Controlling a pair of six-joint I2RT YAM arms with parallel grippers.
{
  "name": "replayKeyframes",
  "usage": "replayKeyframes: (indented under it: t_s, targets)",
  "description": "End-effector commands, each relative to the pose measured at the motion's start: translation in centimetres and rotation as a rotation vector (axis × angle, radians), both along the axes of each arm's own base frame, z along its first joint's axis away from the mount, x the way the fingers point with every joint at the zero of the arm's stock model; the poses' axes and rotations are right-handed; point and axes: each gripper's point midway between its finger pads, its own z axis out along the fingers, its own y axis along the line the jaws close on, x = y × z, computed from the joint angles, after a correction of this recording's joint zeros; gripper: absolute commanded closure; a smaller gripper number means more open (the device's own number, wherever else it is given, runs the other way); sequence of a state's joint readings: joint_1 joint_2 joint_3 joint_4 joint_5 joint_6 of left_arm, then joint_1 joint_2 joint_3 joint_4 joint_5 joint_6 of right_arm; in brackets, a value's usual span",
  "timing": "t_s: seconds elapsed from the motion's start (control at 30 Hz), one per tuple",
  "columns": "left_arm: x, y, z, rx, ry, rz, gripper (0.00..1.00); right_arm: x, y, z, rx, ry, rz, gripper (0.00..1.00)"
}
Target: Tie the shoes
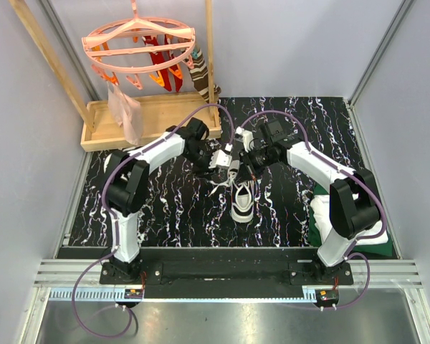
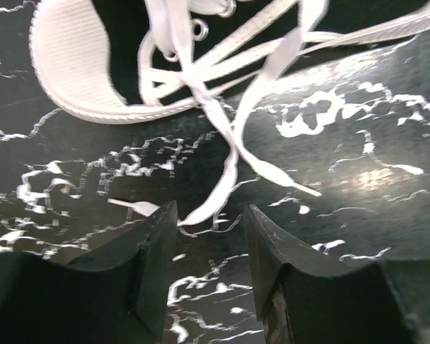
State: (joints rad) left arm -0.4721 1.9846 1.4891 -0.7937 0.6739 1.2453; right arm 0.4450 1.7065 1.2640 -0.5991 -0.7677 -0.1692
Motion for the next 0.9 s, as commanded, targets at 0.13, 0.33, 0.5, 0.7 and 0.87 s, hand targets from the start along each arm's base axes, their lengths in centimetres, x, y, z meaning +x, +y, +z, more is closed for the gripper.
replayKeyframes:
  t_s: [0.13,0.33,0.5,0.7,0.87]
  targets:
    - [1.1,0.5,-1.2,0.127,-0.033,-0.067,0.58,0.4,0.3,1.4,0.015,-0.053,0.011,1.0]
    - [1.3,0.6,-1.8,0.166,-0.047,-0.117,0.58,0.5,0.4,1.3,0.013,-0.049,0.011,1.0]
    - [0.7,0.9,-2.5,0.213,-0.039,-0.187,0.62,0.7,0.3,1.1,0.005,-0.049,0.006,1.0]
    - [1.4,0.6,-1.4,0.143,-0.098,-0.204,0.66,0.5,0.0,0.3,-0.017,-0.045,-0.003,1.0]
    - [1.0,-0.6,0.8,0.005,-0.183,-0.286,0.62,0.6,-0.2,-0.3,-0.029,-0.043,-0.008,1.0]
